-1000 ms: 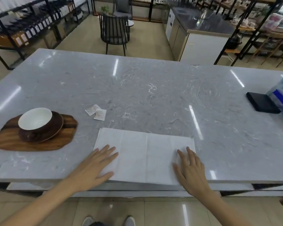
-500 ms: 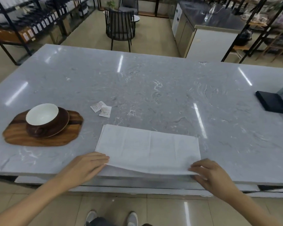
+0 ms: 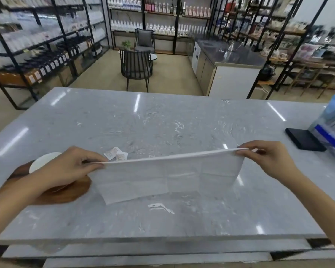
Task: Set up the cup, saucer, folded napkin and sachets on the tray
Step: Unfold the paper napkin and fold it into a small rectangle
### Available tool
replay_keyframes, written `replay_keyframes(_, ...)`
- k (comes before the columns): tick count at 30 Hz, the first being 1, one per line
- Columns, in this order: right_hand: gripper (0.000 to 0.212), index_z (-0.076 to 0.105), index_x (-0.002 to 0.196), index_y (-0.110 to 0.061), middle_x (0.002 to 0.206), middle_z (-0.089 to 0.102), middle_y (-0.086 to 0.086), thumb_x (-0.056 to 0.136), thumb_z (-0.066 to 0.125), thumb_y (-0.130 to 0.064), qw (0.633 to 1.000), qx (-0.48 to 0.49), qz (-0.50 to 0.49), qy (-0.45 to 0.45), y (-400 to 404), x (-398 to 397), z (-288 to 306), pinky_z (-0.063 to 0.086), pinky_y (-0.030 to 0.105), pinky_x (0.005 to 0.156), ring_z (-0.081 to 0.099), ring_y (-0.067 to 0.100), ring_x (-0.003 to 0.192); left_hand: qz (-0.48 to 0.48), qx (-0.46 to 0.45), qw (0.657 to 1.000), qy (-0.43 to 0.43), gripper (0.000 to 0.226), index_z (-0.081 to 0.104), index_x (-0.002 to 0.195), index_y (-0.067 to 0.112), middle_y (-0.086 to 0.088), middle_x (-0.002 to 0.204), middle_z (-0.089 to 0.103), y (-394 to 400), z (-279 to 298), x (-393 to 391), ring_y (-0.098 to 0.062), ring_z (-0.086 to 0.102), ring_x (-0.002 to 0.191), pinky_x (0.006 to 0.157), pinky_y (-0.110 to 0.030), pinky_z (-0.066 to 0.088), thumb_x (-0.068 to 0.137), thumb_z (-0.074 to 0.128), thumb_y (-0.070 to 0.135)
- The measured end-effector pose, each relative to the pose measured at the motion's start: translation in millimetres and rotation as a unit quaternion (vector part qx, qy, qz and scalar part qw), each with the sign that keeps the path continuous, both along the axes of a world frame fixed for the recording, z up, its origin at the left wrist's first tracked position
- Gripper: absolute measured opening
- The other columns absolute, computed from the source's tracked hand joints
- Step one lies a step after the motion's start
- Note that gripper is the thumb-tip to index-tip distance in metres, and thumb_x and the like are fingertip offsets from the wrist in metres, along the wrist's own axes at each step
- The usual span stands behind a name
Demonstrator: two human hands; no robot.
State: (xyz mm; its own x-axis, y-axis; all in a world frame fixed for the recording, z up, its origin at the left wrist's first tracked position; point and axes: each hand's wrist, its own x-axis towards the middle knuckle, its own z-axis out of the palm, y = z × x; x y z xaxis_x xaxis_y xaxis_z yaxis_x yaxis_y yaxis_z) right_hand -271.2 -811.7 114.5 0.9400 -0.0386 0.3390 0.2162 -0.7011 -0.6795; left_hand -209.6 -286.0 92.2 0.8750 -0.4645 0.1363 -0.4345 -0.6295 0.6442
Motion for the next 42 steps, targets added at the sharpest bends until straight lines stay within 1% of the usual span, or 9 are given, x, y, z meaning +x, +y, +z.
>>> replay_keyframes(2, 0.006, 0.078, 0.081, -0.043, 0.087, 0.077, -0.021, 0.077, 0.075, -0.046, 1.000, -0.004, 0.013, 0.004, 1, 6, 11, 0.047, 0.014, 0.059, 0.063, 0.020, 0.063, -0.022, 0.003, 0.999, 0.024, 0.030, 0.077, 0.093, 0.043, 0.025, 0.095, 0.078, 3, 4, 0, 0.007, 0.072, 0.090, 0.076, -0.005, 0.051, 0.085, 0.077, 0.014)
replay_keyframes(6, 0.014, 0.080, 0.089, -0.033, 0.093, 0.076, -0.027, 0.082, 0.072, -0.041, 0.999, -0.043, 0.017, 0.013, 3, 15, 20, 0.053, 0.028, 0.075, 0.070, 0.014, 0.082, 0.027, -0.024, 0.999, 0.027, 0.021, 0.082, 0.081, 0.039, 0.018, 0.085, 0.080, 5, 5, 3, 0.003, 0.074, 0.082, 0.072, -0.010, 0.054, 0.077, 0.083, 0.019)
replay_keyframes(11, 0.010, 0.075, 0.090, -0.041, 0.089, 0.075, -0.028, 0.089, 0.073, -0.031, 0.999, -0.042, 0.026, 0.011, 4, 17, 20, 0.051, 0.016, 0.071, 0.069, -0.001, 0.085, 0.090, -0.081, 0.992, 0.034, 0.011, 0.084, 0.078, 0.030, 0.007, 0.077, 0.081, 9, 11, 5, -0.008, 0.077, 0.074, 0.070, -0.014, 0.057, 0.068, 0.087, 0.026)
replay_keyframes(13, 0.009, 0.073, 0.091, -0.039, 0.087, 0.075, -0.027, 0.090, 0.073, -0.030, 0.999, -0.045, 0.023, 0.013, 5, 18, 18, 0.052, 0.021, 0.072, 0.069, 0.000, 0.084, 0.093, -0.077, 0.992, 0.039, 0.014, 0.084, 0.076, 0.030, 0.006, 0.075, 0.080, 10, 15, 5, -0.009, 0.077, 0.074, 0.073, -0.020, 0.058, 0.063, 0.089, 0.031)
replay_keyframes(16, 0.004, 0.072, 0.092, -0.037, 0.086, 0.075, -0.024, 0.088, 0.071, -0.035, 0.999, -0.041, 0.026, 0.010, 8, 18, 16, 0.053, 0.025, 0.073, 0.070, 0.002, 0.084, 0.104, -0.080, 0.991, 0.034, 0.019, 0.083, 0.073, 0.032, 0.007, 0.071, 0.079, 11, 21, 8, -0.005, 0.075, 0.068, 0.063, -0.008, 0.052, 0.056, 0.090, 0.038)
replay_keyframes(23, 0.009, 0.079, 0.086, -0.036, 0.090, 0.078, -0.011, 0.084, 0.071, -0.040, 0.997, 0.030, 0.073, 0.015, 3, 17, 22, 0.052, 0.018, 0.063, 0.069, 0.006, 0.077, 0.091, -0.101, 0.990, 0.045, 0.018, 0.083, 0.077, 0.033, 0.007, 0.075, 0.080, 19, 31, 14, -0.005, 0.076, 0.074, 0.066, -0.004, 0.051, 0.061, 0.087, 0.037)
replay_keyframes(28, 0.011, 0.080, 0.083, -0.033, 0.079, 0.074, 0.001, 0.084, 0.069, -0.037, 0.994, 0.050, 0.092, 0.043, 0, 14, 21, 0.046, 0.015, 0.053, 0.059, 0.005, 0.060, 0.093, -0.122, 0.988, 0.030, 0.014, 0.084, 0.078, 0.029, 0.004, 0.077, 0.081, 25, 28, 18, -0.008, 0.077, 0.075, 0.065, -0.009, 0.056, 0.065, 0.087, 0.028)
replay_keyframes(33, 0.008, 0.080, 0.085, -0.025, 0.066, 0.071, -0.003, 0.087, 0.072, -0.025, 0.994, 0.072, 0.072, 0.046, -1, 14, 12, 0.048, 0.015, 0.050, 0.058, 0.004, 0.052, 0.122, -0.228, 0.965, 0.035, 0.018, 0.084, 0.084, 0.020, -0.006, 0.081, 0.081, 30, 21, 24, -0.019, 0.078, 0.076, 0.066, -0.016, 0.060, 0.066, 0.085, 0.017)
replay_keyframes(42, 0.008, 0.077, 0.090, -0.031, 0.087, 0.077, -0.006, 0.092, 0.071, -0.028, 0.998, -0.001, 0.042, 0.057, -6, 26, -6, 0.058, 0.021, 0.064, 0.071, 0.011, 0.077, 0.151, -0.256, 0.953, 0.063, 0.013, 0.082, 0.088, 0.018, -0.006, 0.086, 0.081, 14, -11, 37, -0.019, 0.078, 0.081, 0.070, -0.016, 0.060, 0.075, 0.082, 0.019)
